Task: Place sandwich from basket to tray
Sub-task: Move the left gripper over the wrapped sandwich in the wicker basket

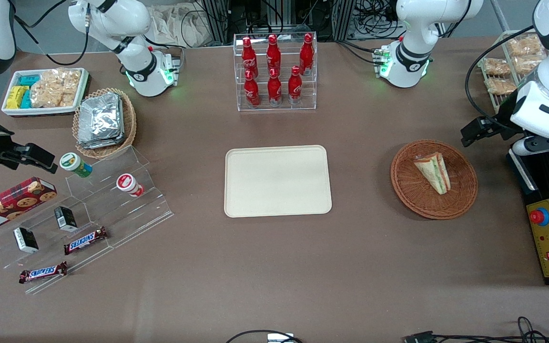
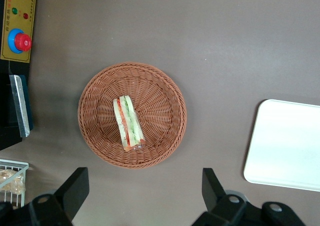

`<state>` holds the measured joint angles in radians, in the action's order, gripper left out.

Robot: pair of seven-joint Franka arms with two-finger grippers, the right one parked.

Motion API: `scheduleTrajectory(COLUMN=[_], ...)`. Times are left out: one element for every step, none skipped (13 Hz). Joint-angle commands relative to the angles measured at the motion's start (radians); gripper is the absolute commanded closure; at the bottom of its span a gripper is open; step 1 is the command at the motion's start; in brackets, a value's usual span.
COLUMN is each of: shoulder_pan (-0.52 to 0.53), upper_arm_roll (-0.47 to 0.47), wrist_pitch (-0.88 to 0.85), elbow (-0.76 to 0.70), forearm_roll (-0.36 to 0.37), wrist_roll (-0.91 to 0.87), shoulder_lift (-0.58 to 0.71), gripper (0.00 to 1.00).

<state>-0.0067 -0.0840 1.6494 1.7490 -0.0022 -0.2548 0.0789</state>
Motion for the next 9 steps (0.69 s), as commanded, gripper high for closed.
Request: scheduleTrajectory(shoulder_pan=[-0.022,-0.024,-0.024,-0.026,-0.027,-0.026,-0.024,-0.019,-0.018], upper_arm_roll=[0.006,0.006,0.006,0.006,0.004,0.004,0.007,0.009,0.010], wrist_pitch=[-0.019,-0.020,-0.020,-0.023,-0.017,-0.005,0.024,0.073,0.146], elbow=[-0.022,-0.022,-0.020,-0.013,0.006,0.045,0.091,0.169,0.261], forearm_roll=[-0.009,-0.009,-0.009,-0.010,-0.007,-0.007,-0.007,-0.005,-0.005], wrist_roll=[0.011,0.008,0.008,0.009,0.006,0.000,0.000,-0.003,-0.009], shoulder_lift=[-0.001,-0.001,-0.001,-0.001,0.002,0.010,0.024,0.050,0.080], gripper=[0.00,0.00,0.00,0.00,0.00,0.00,0.00,0.00,0.00])
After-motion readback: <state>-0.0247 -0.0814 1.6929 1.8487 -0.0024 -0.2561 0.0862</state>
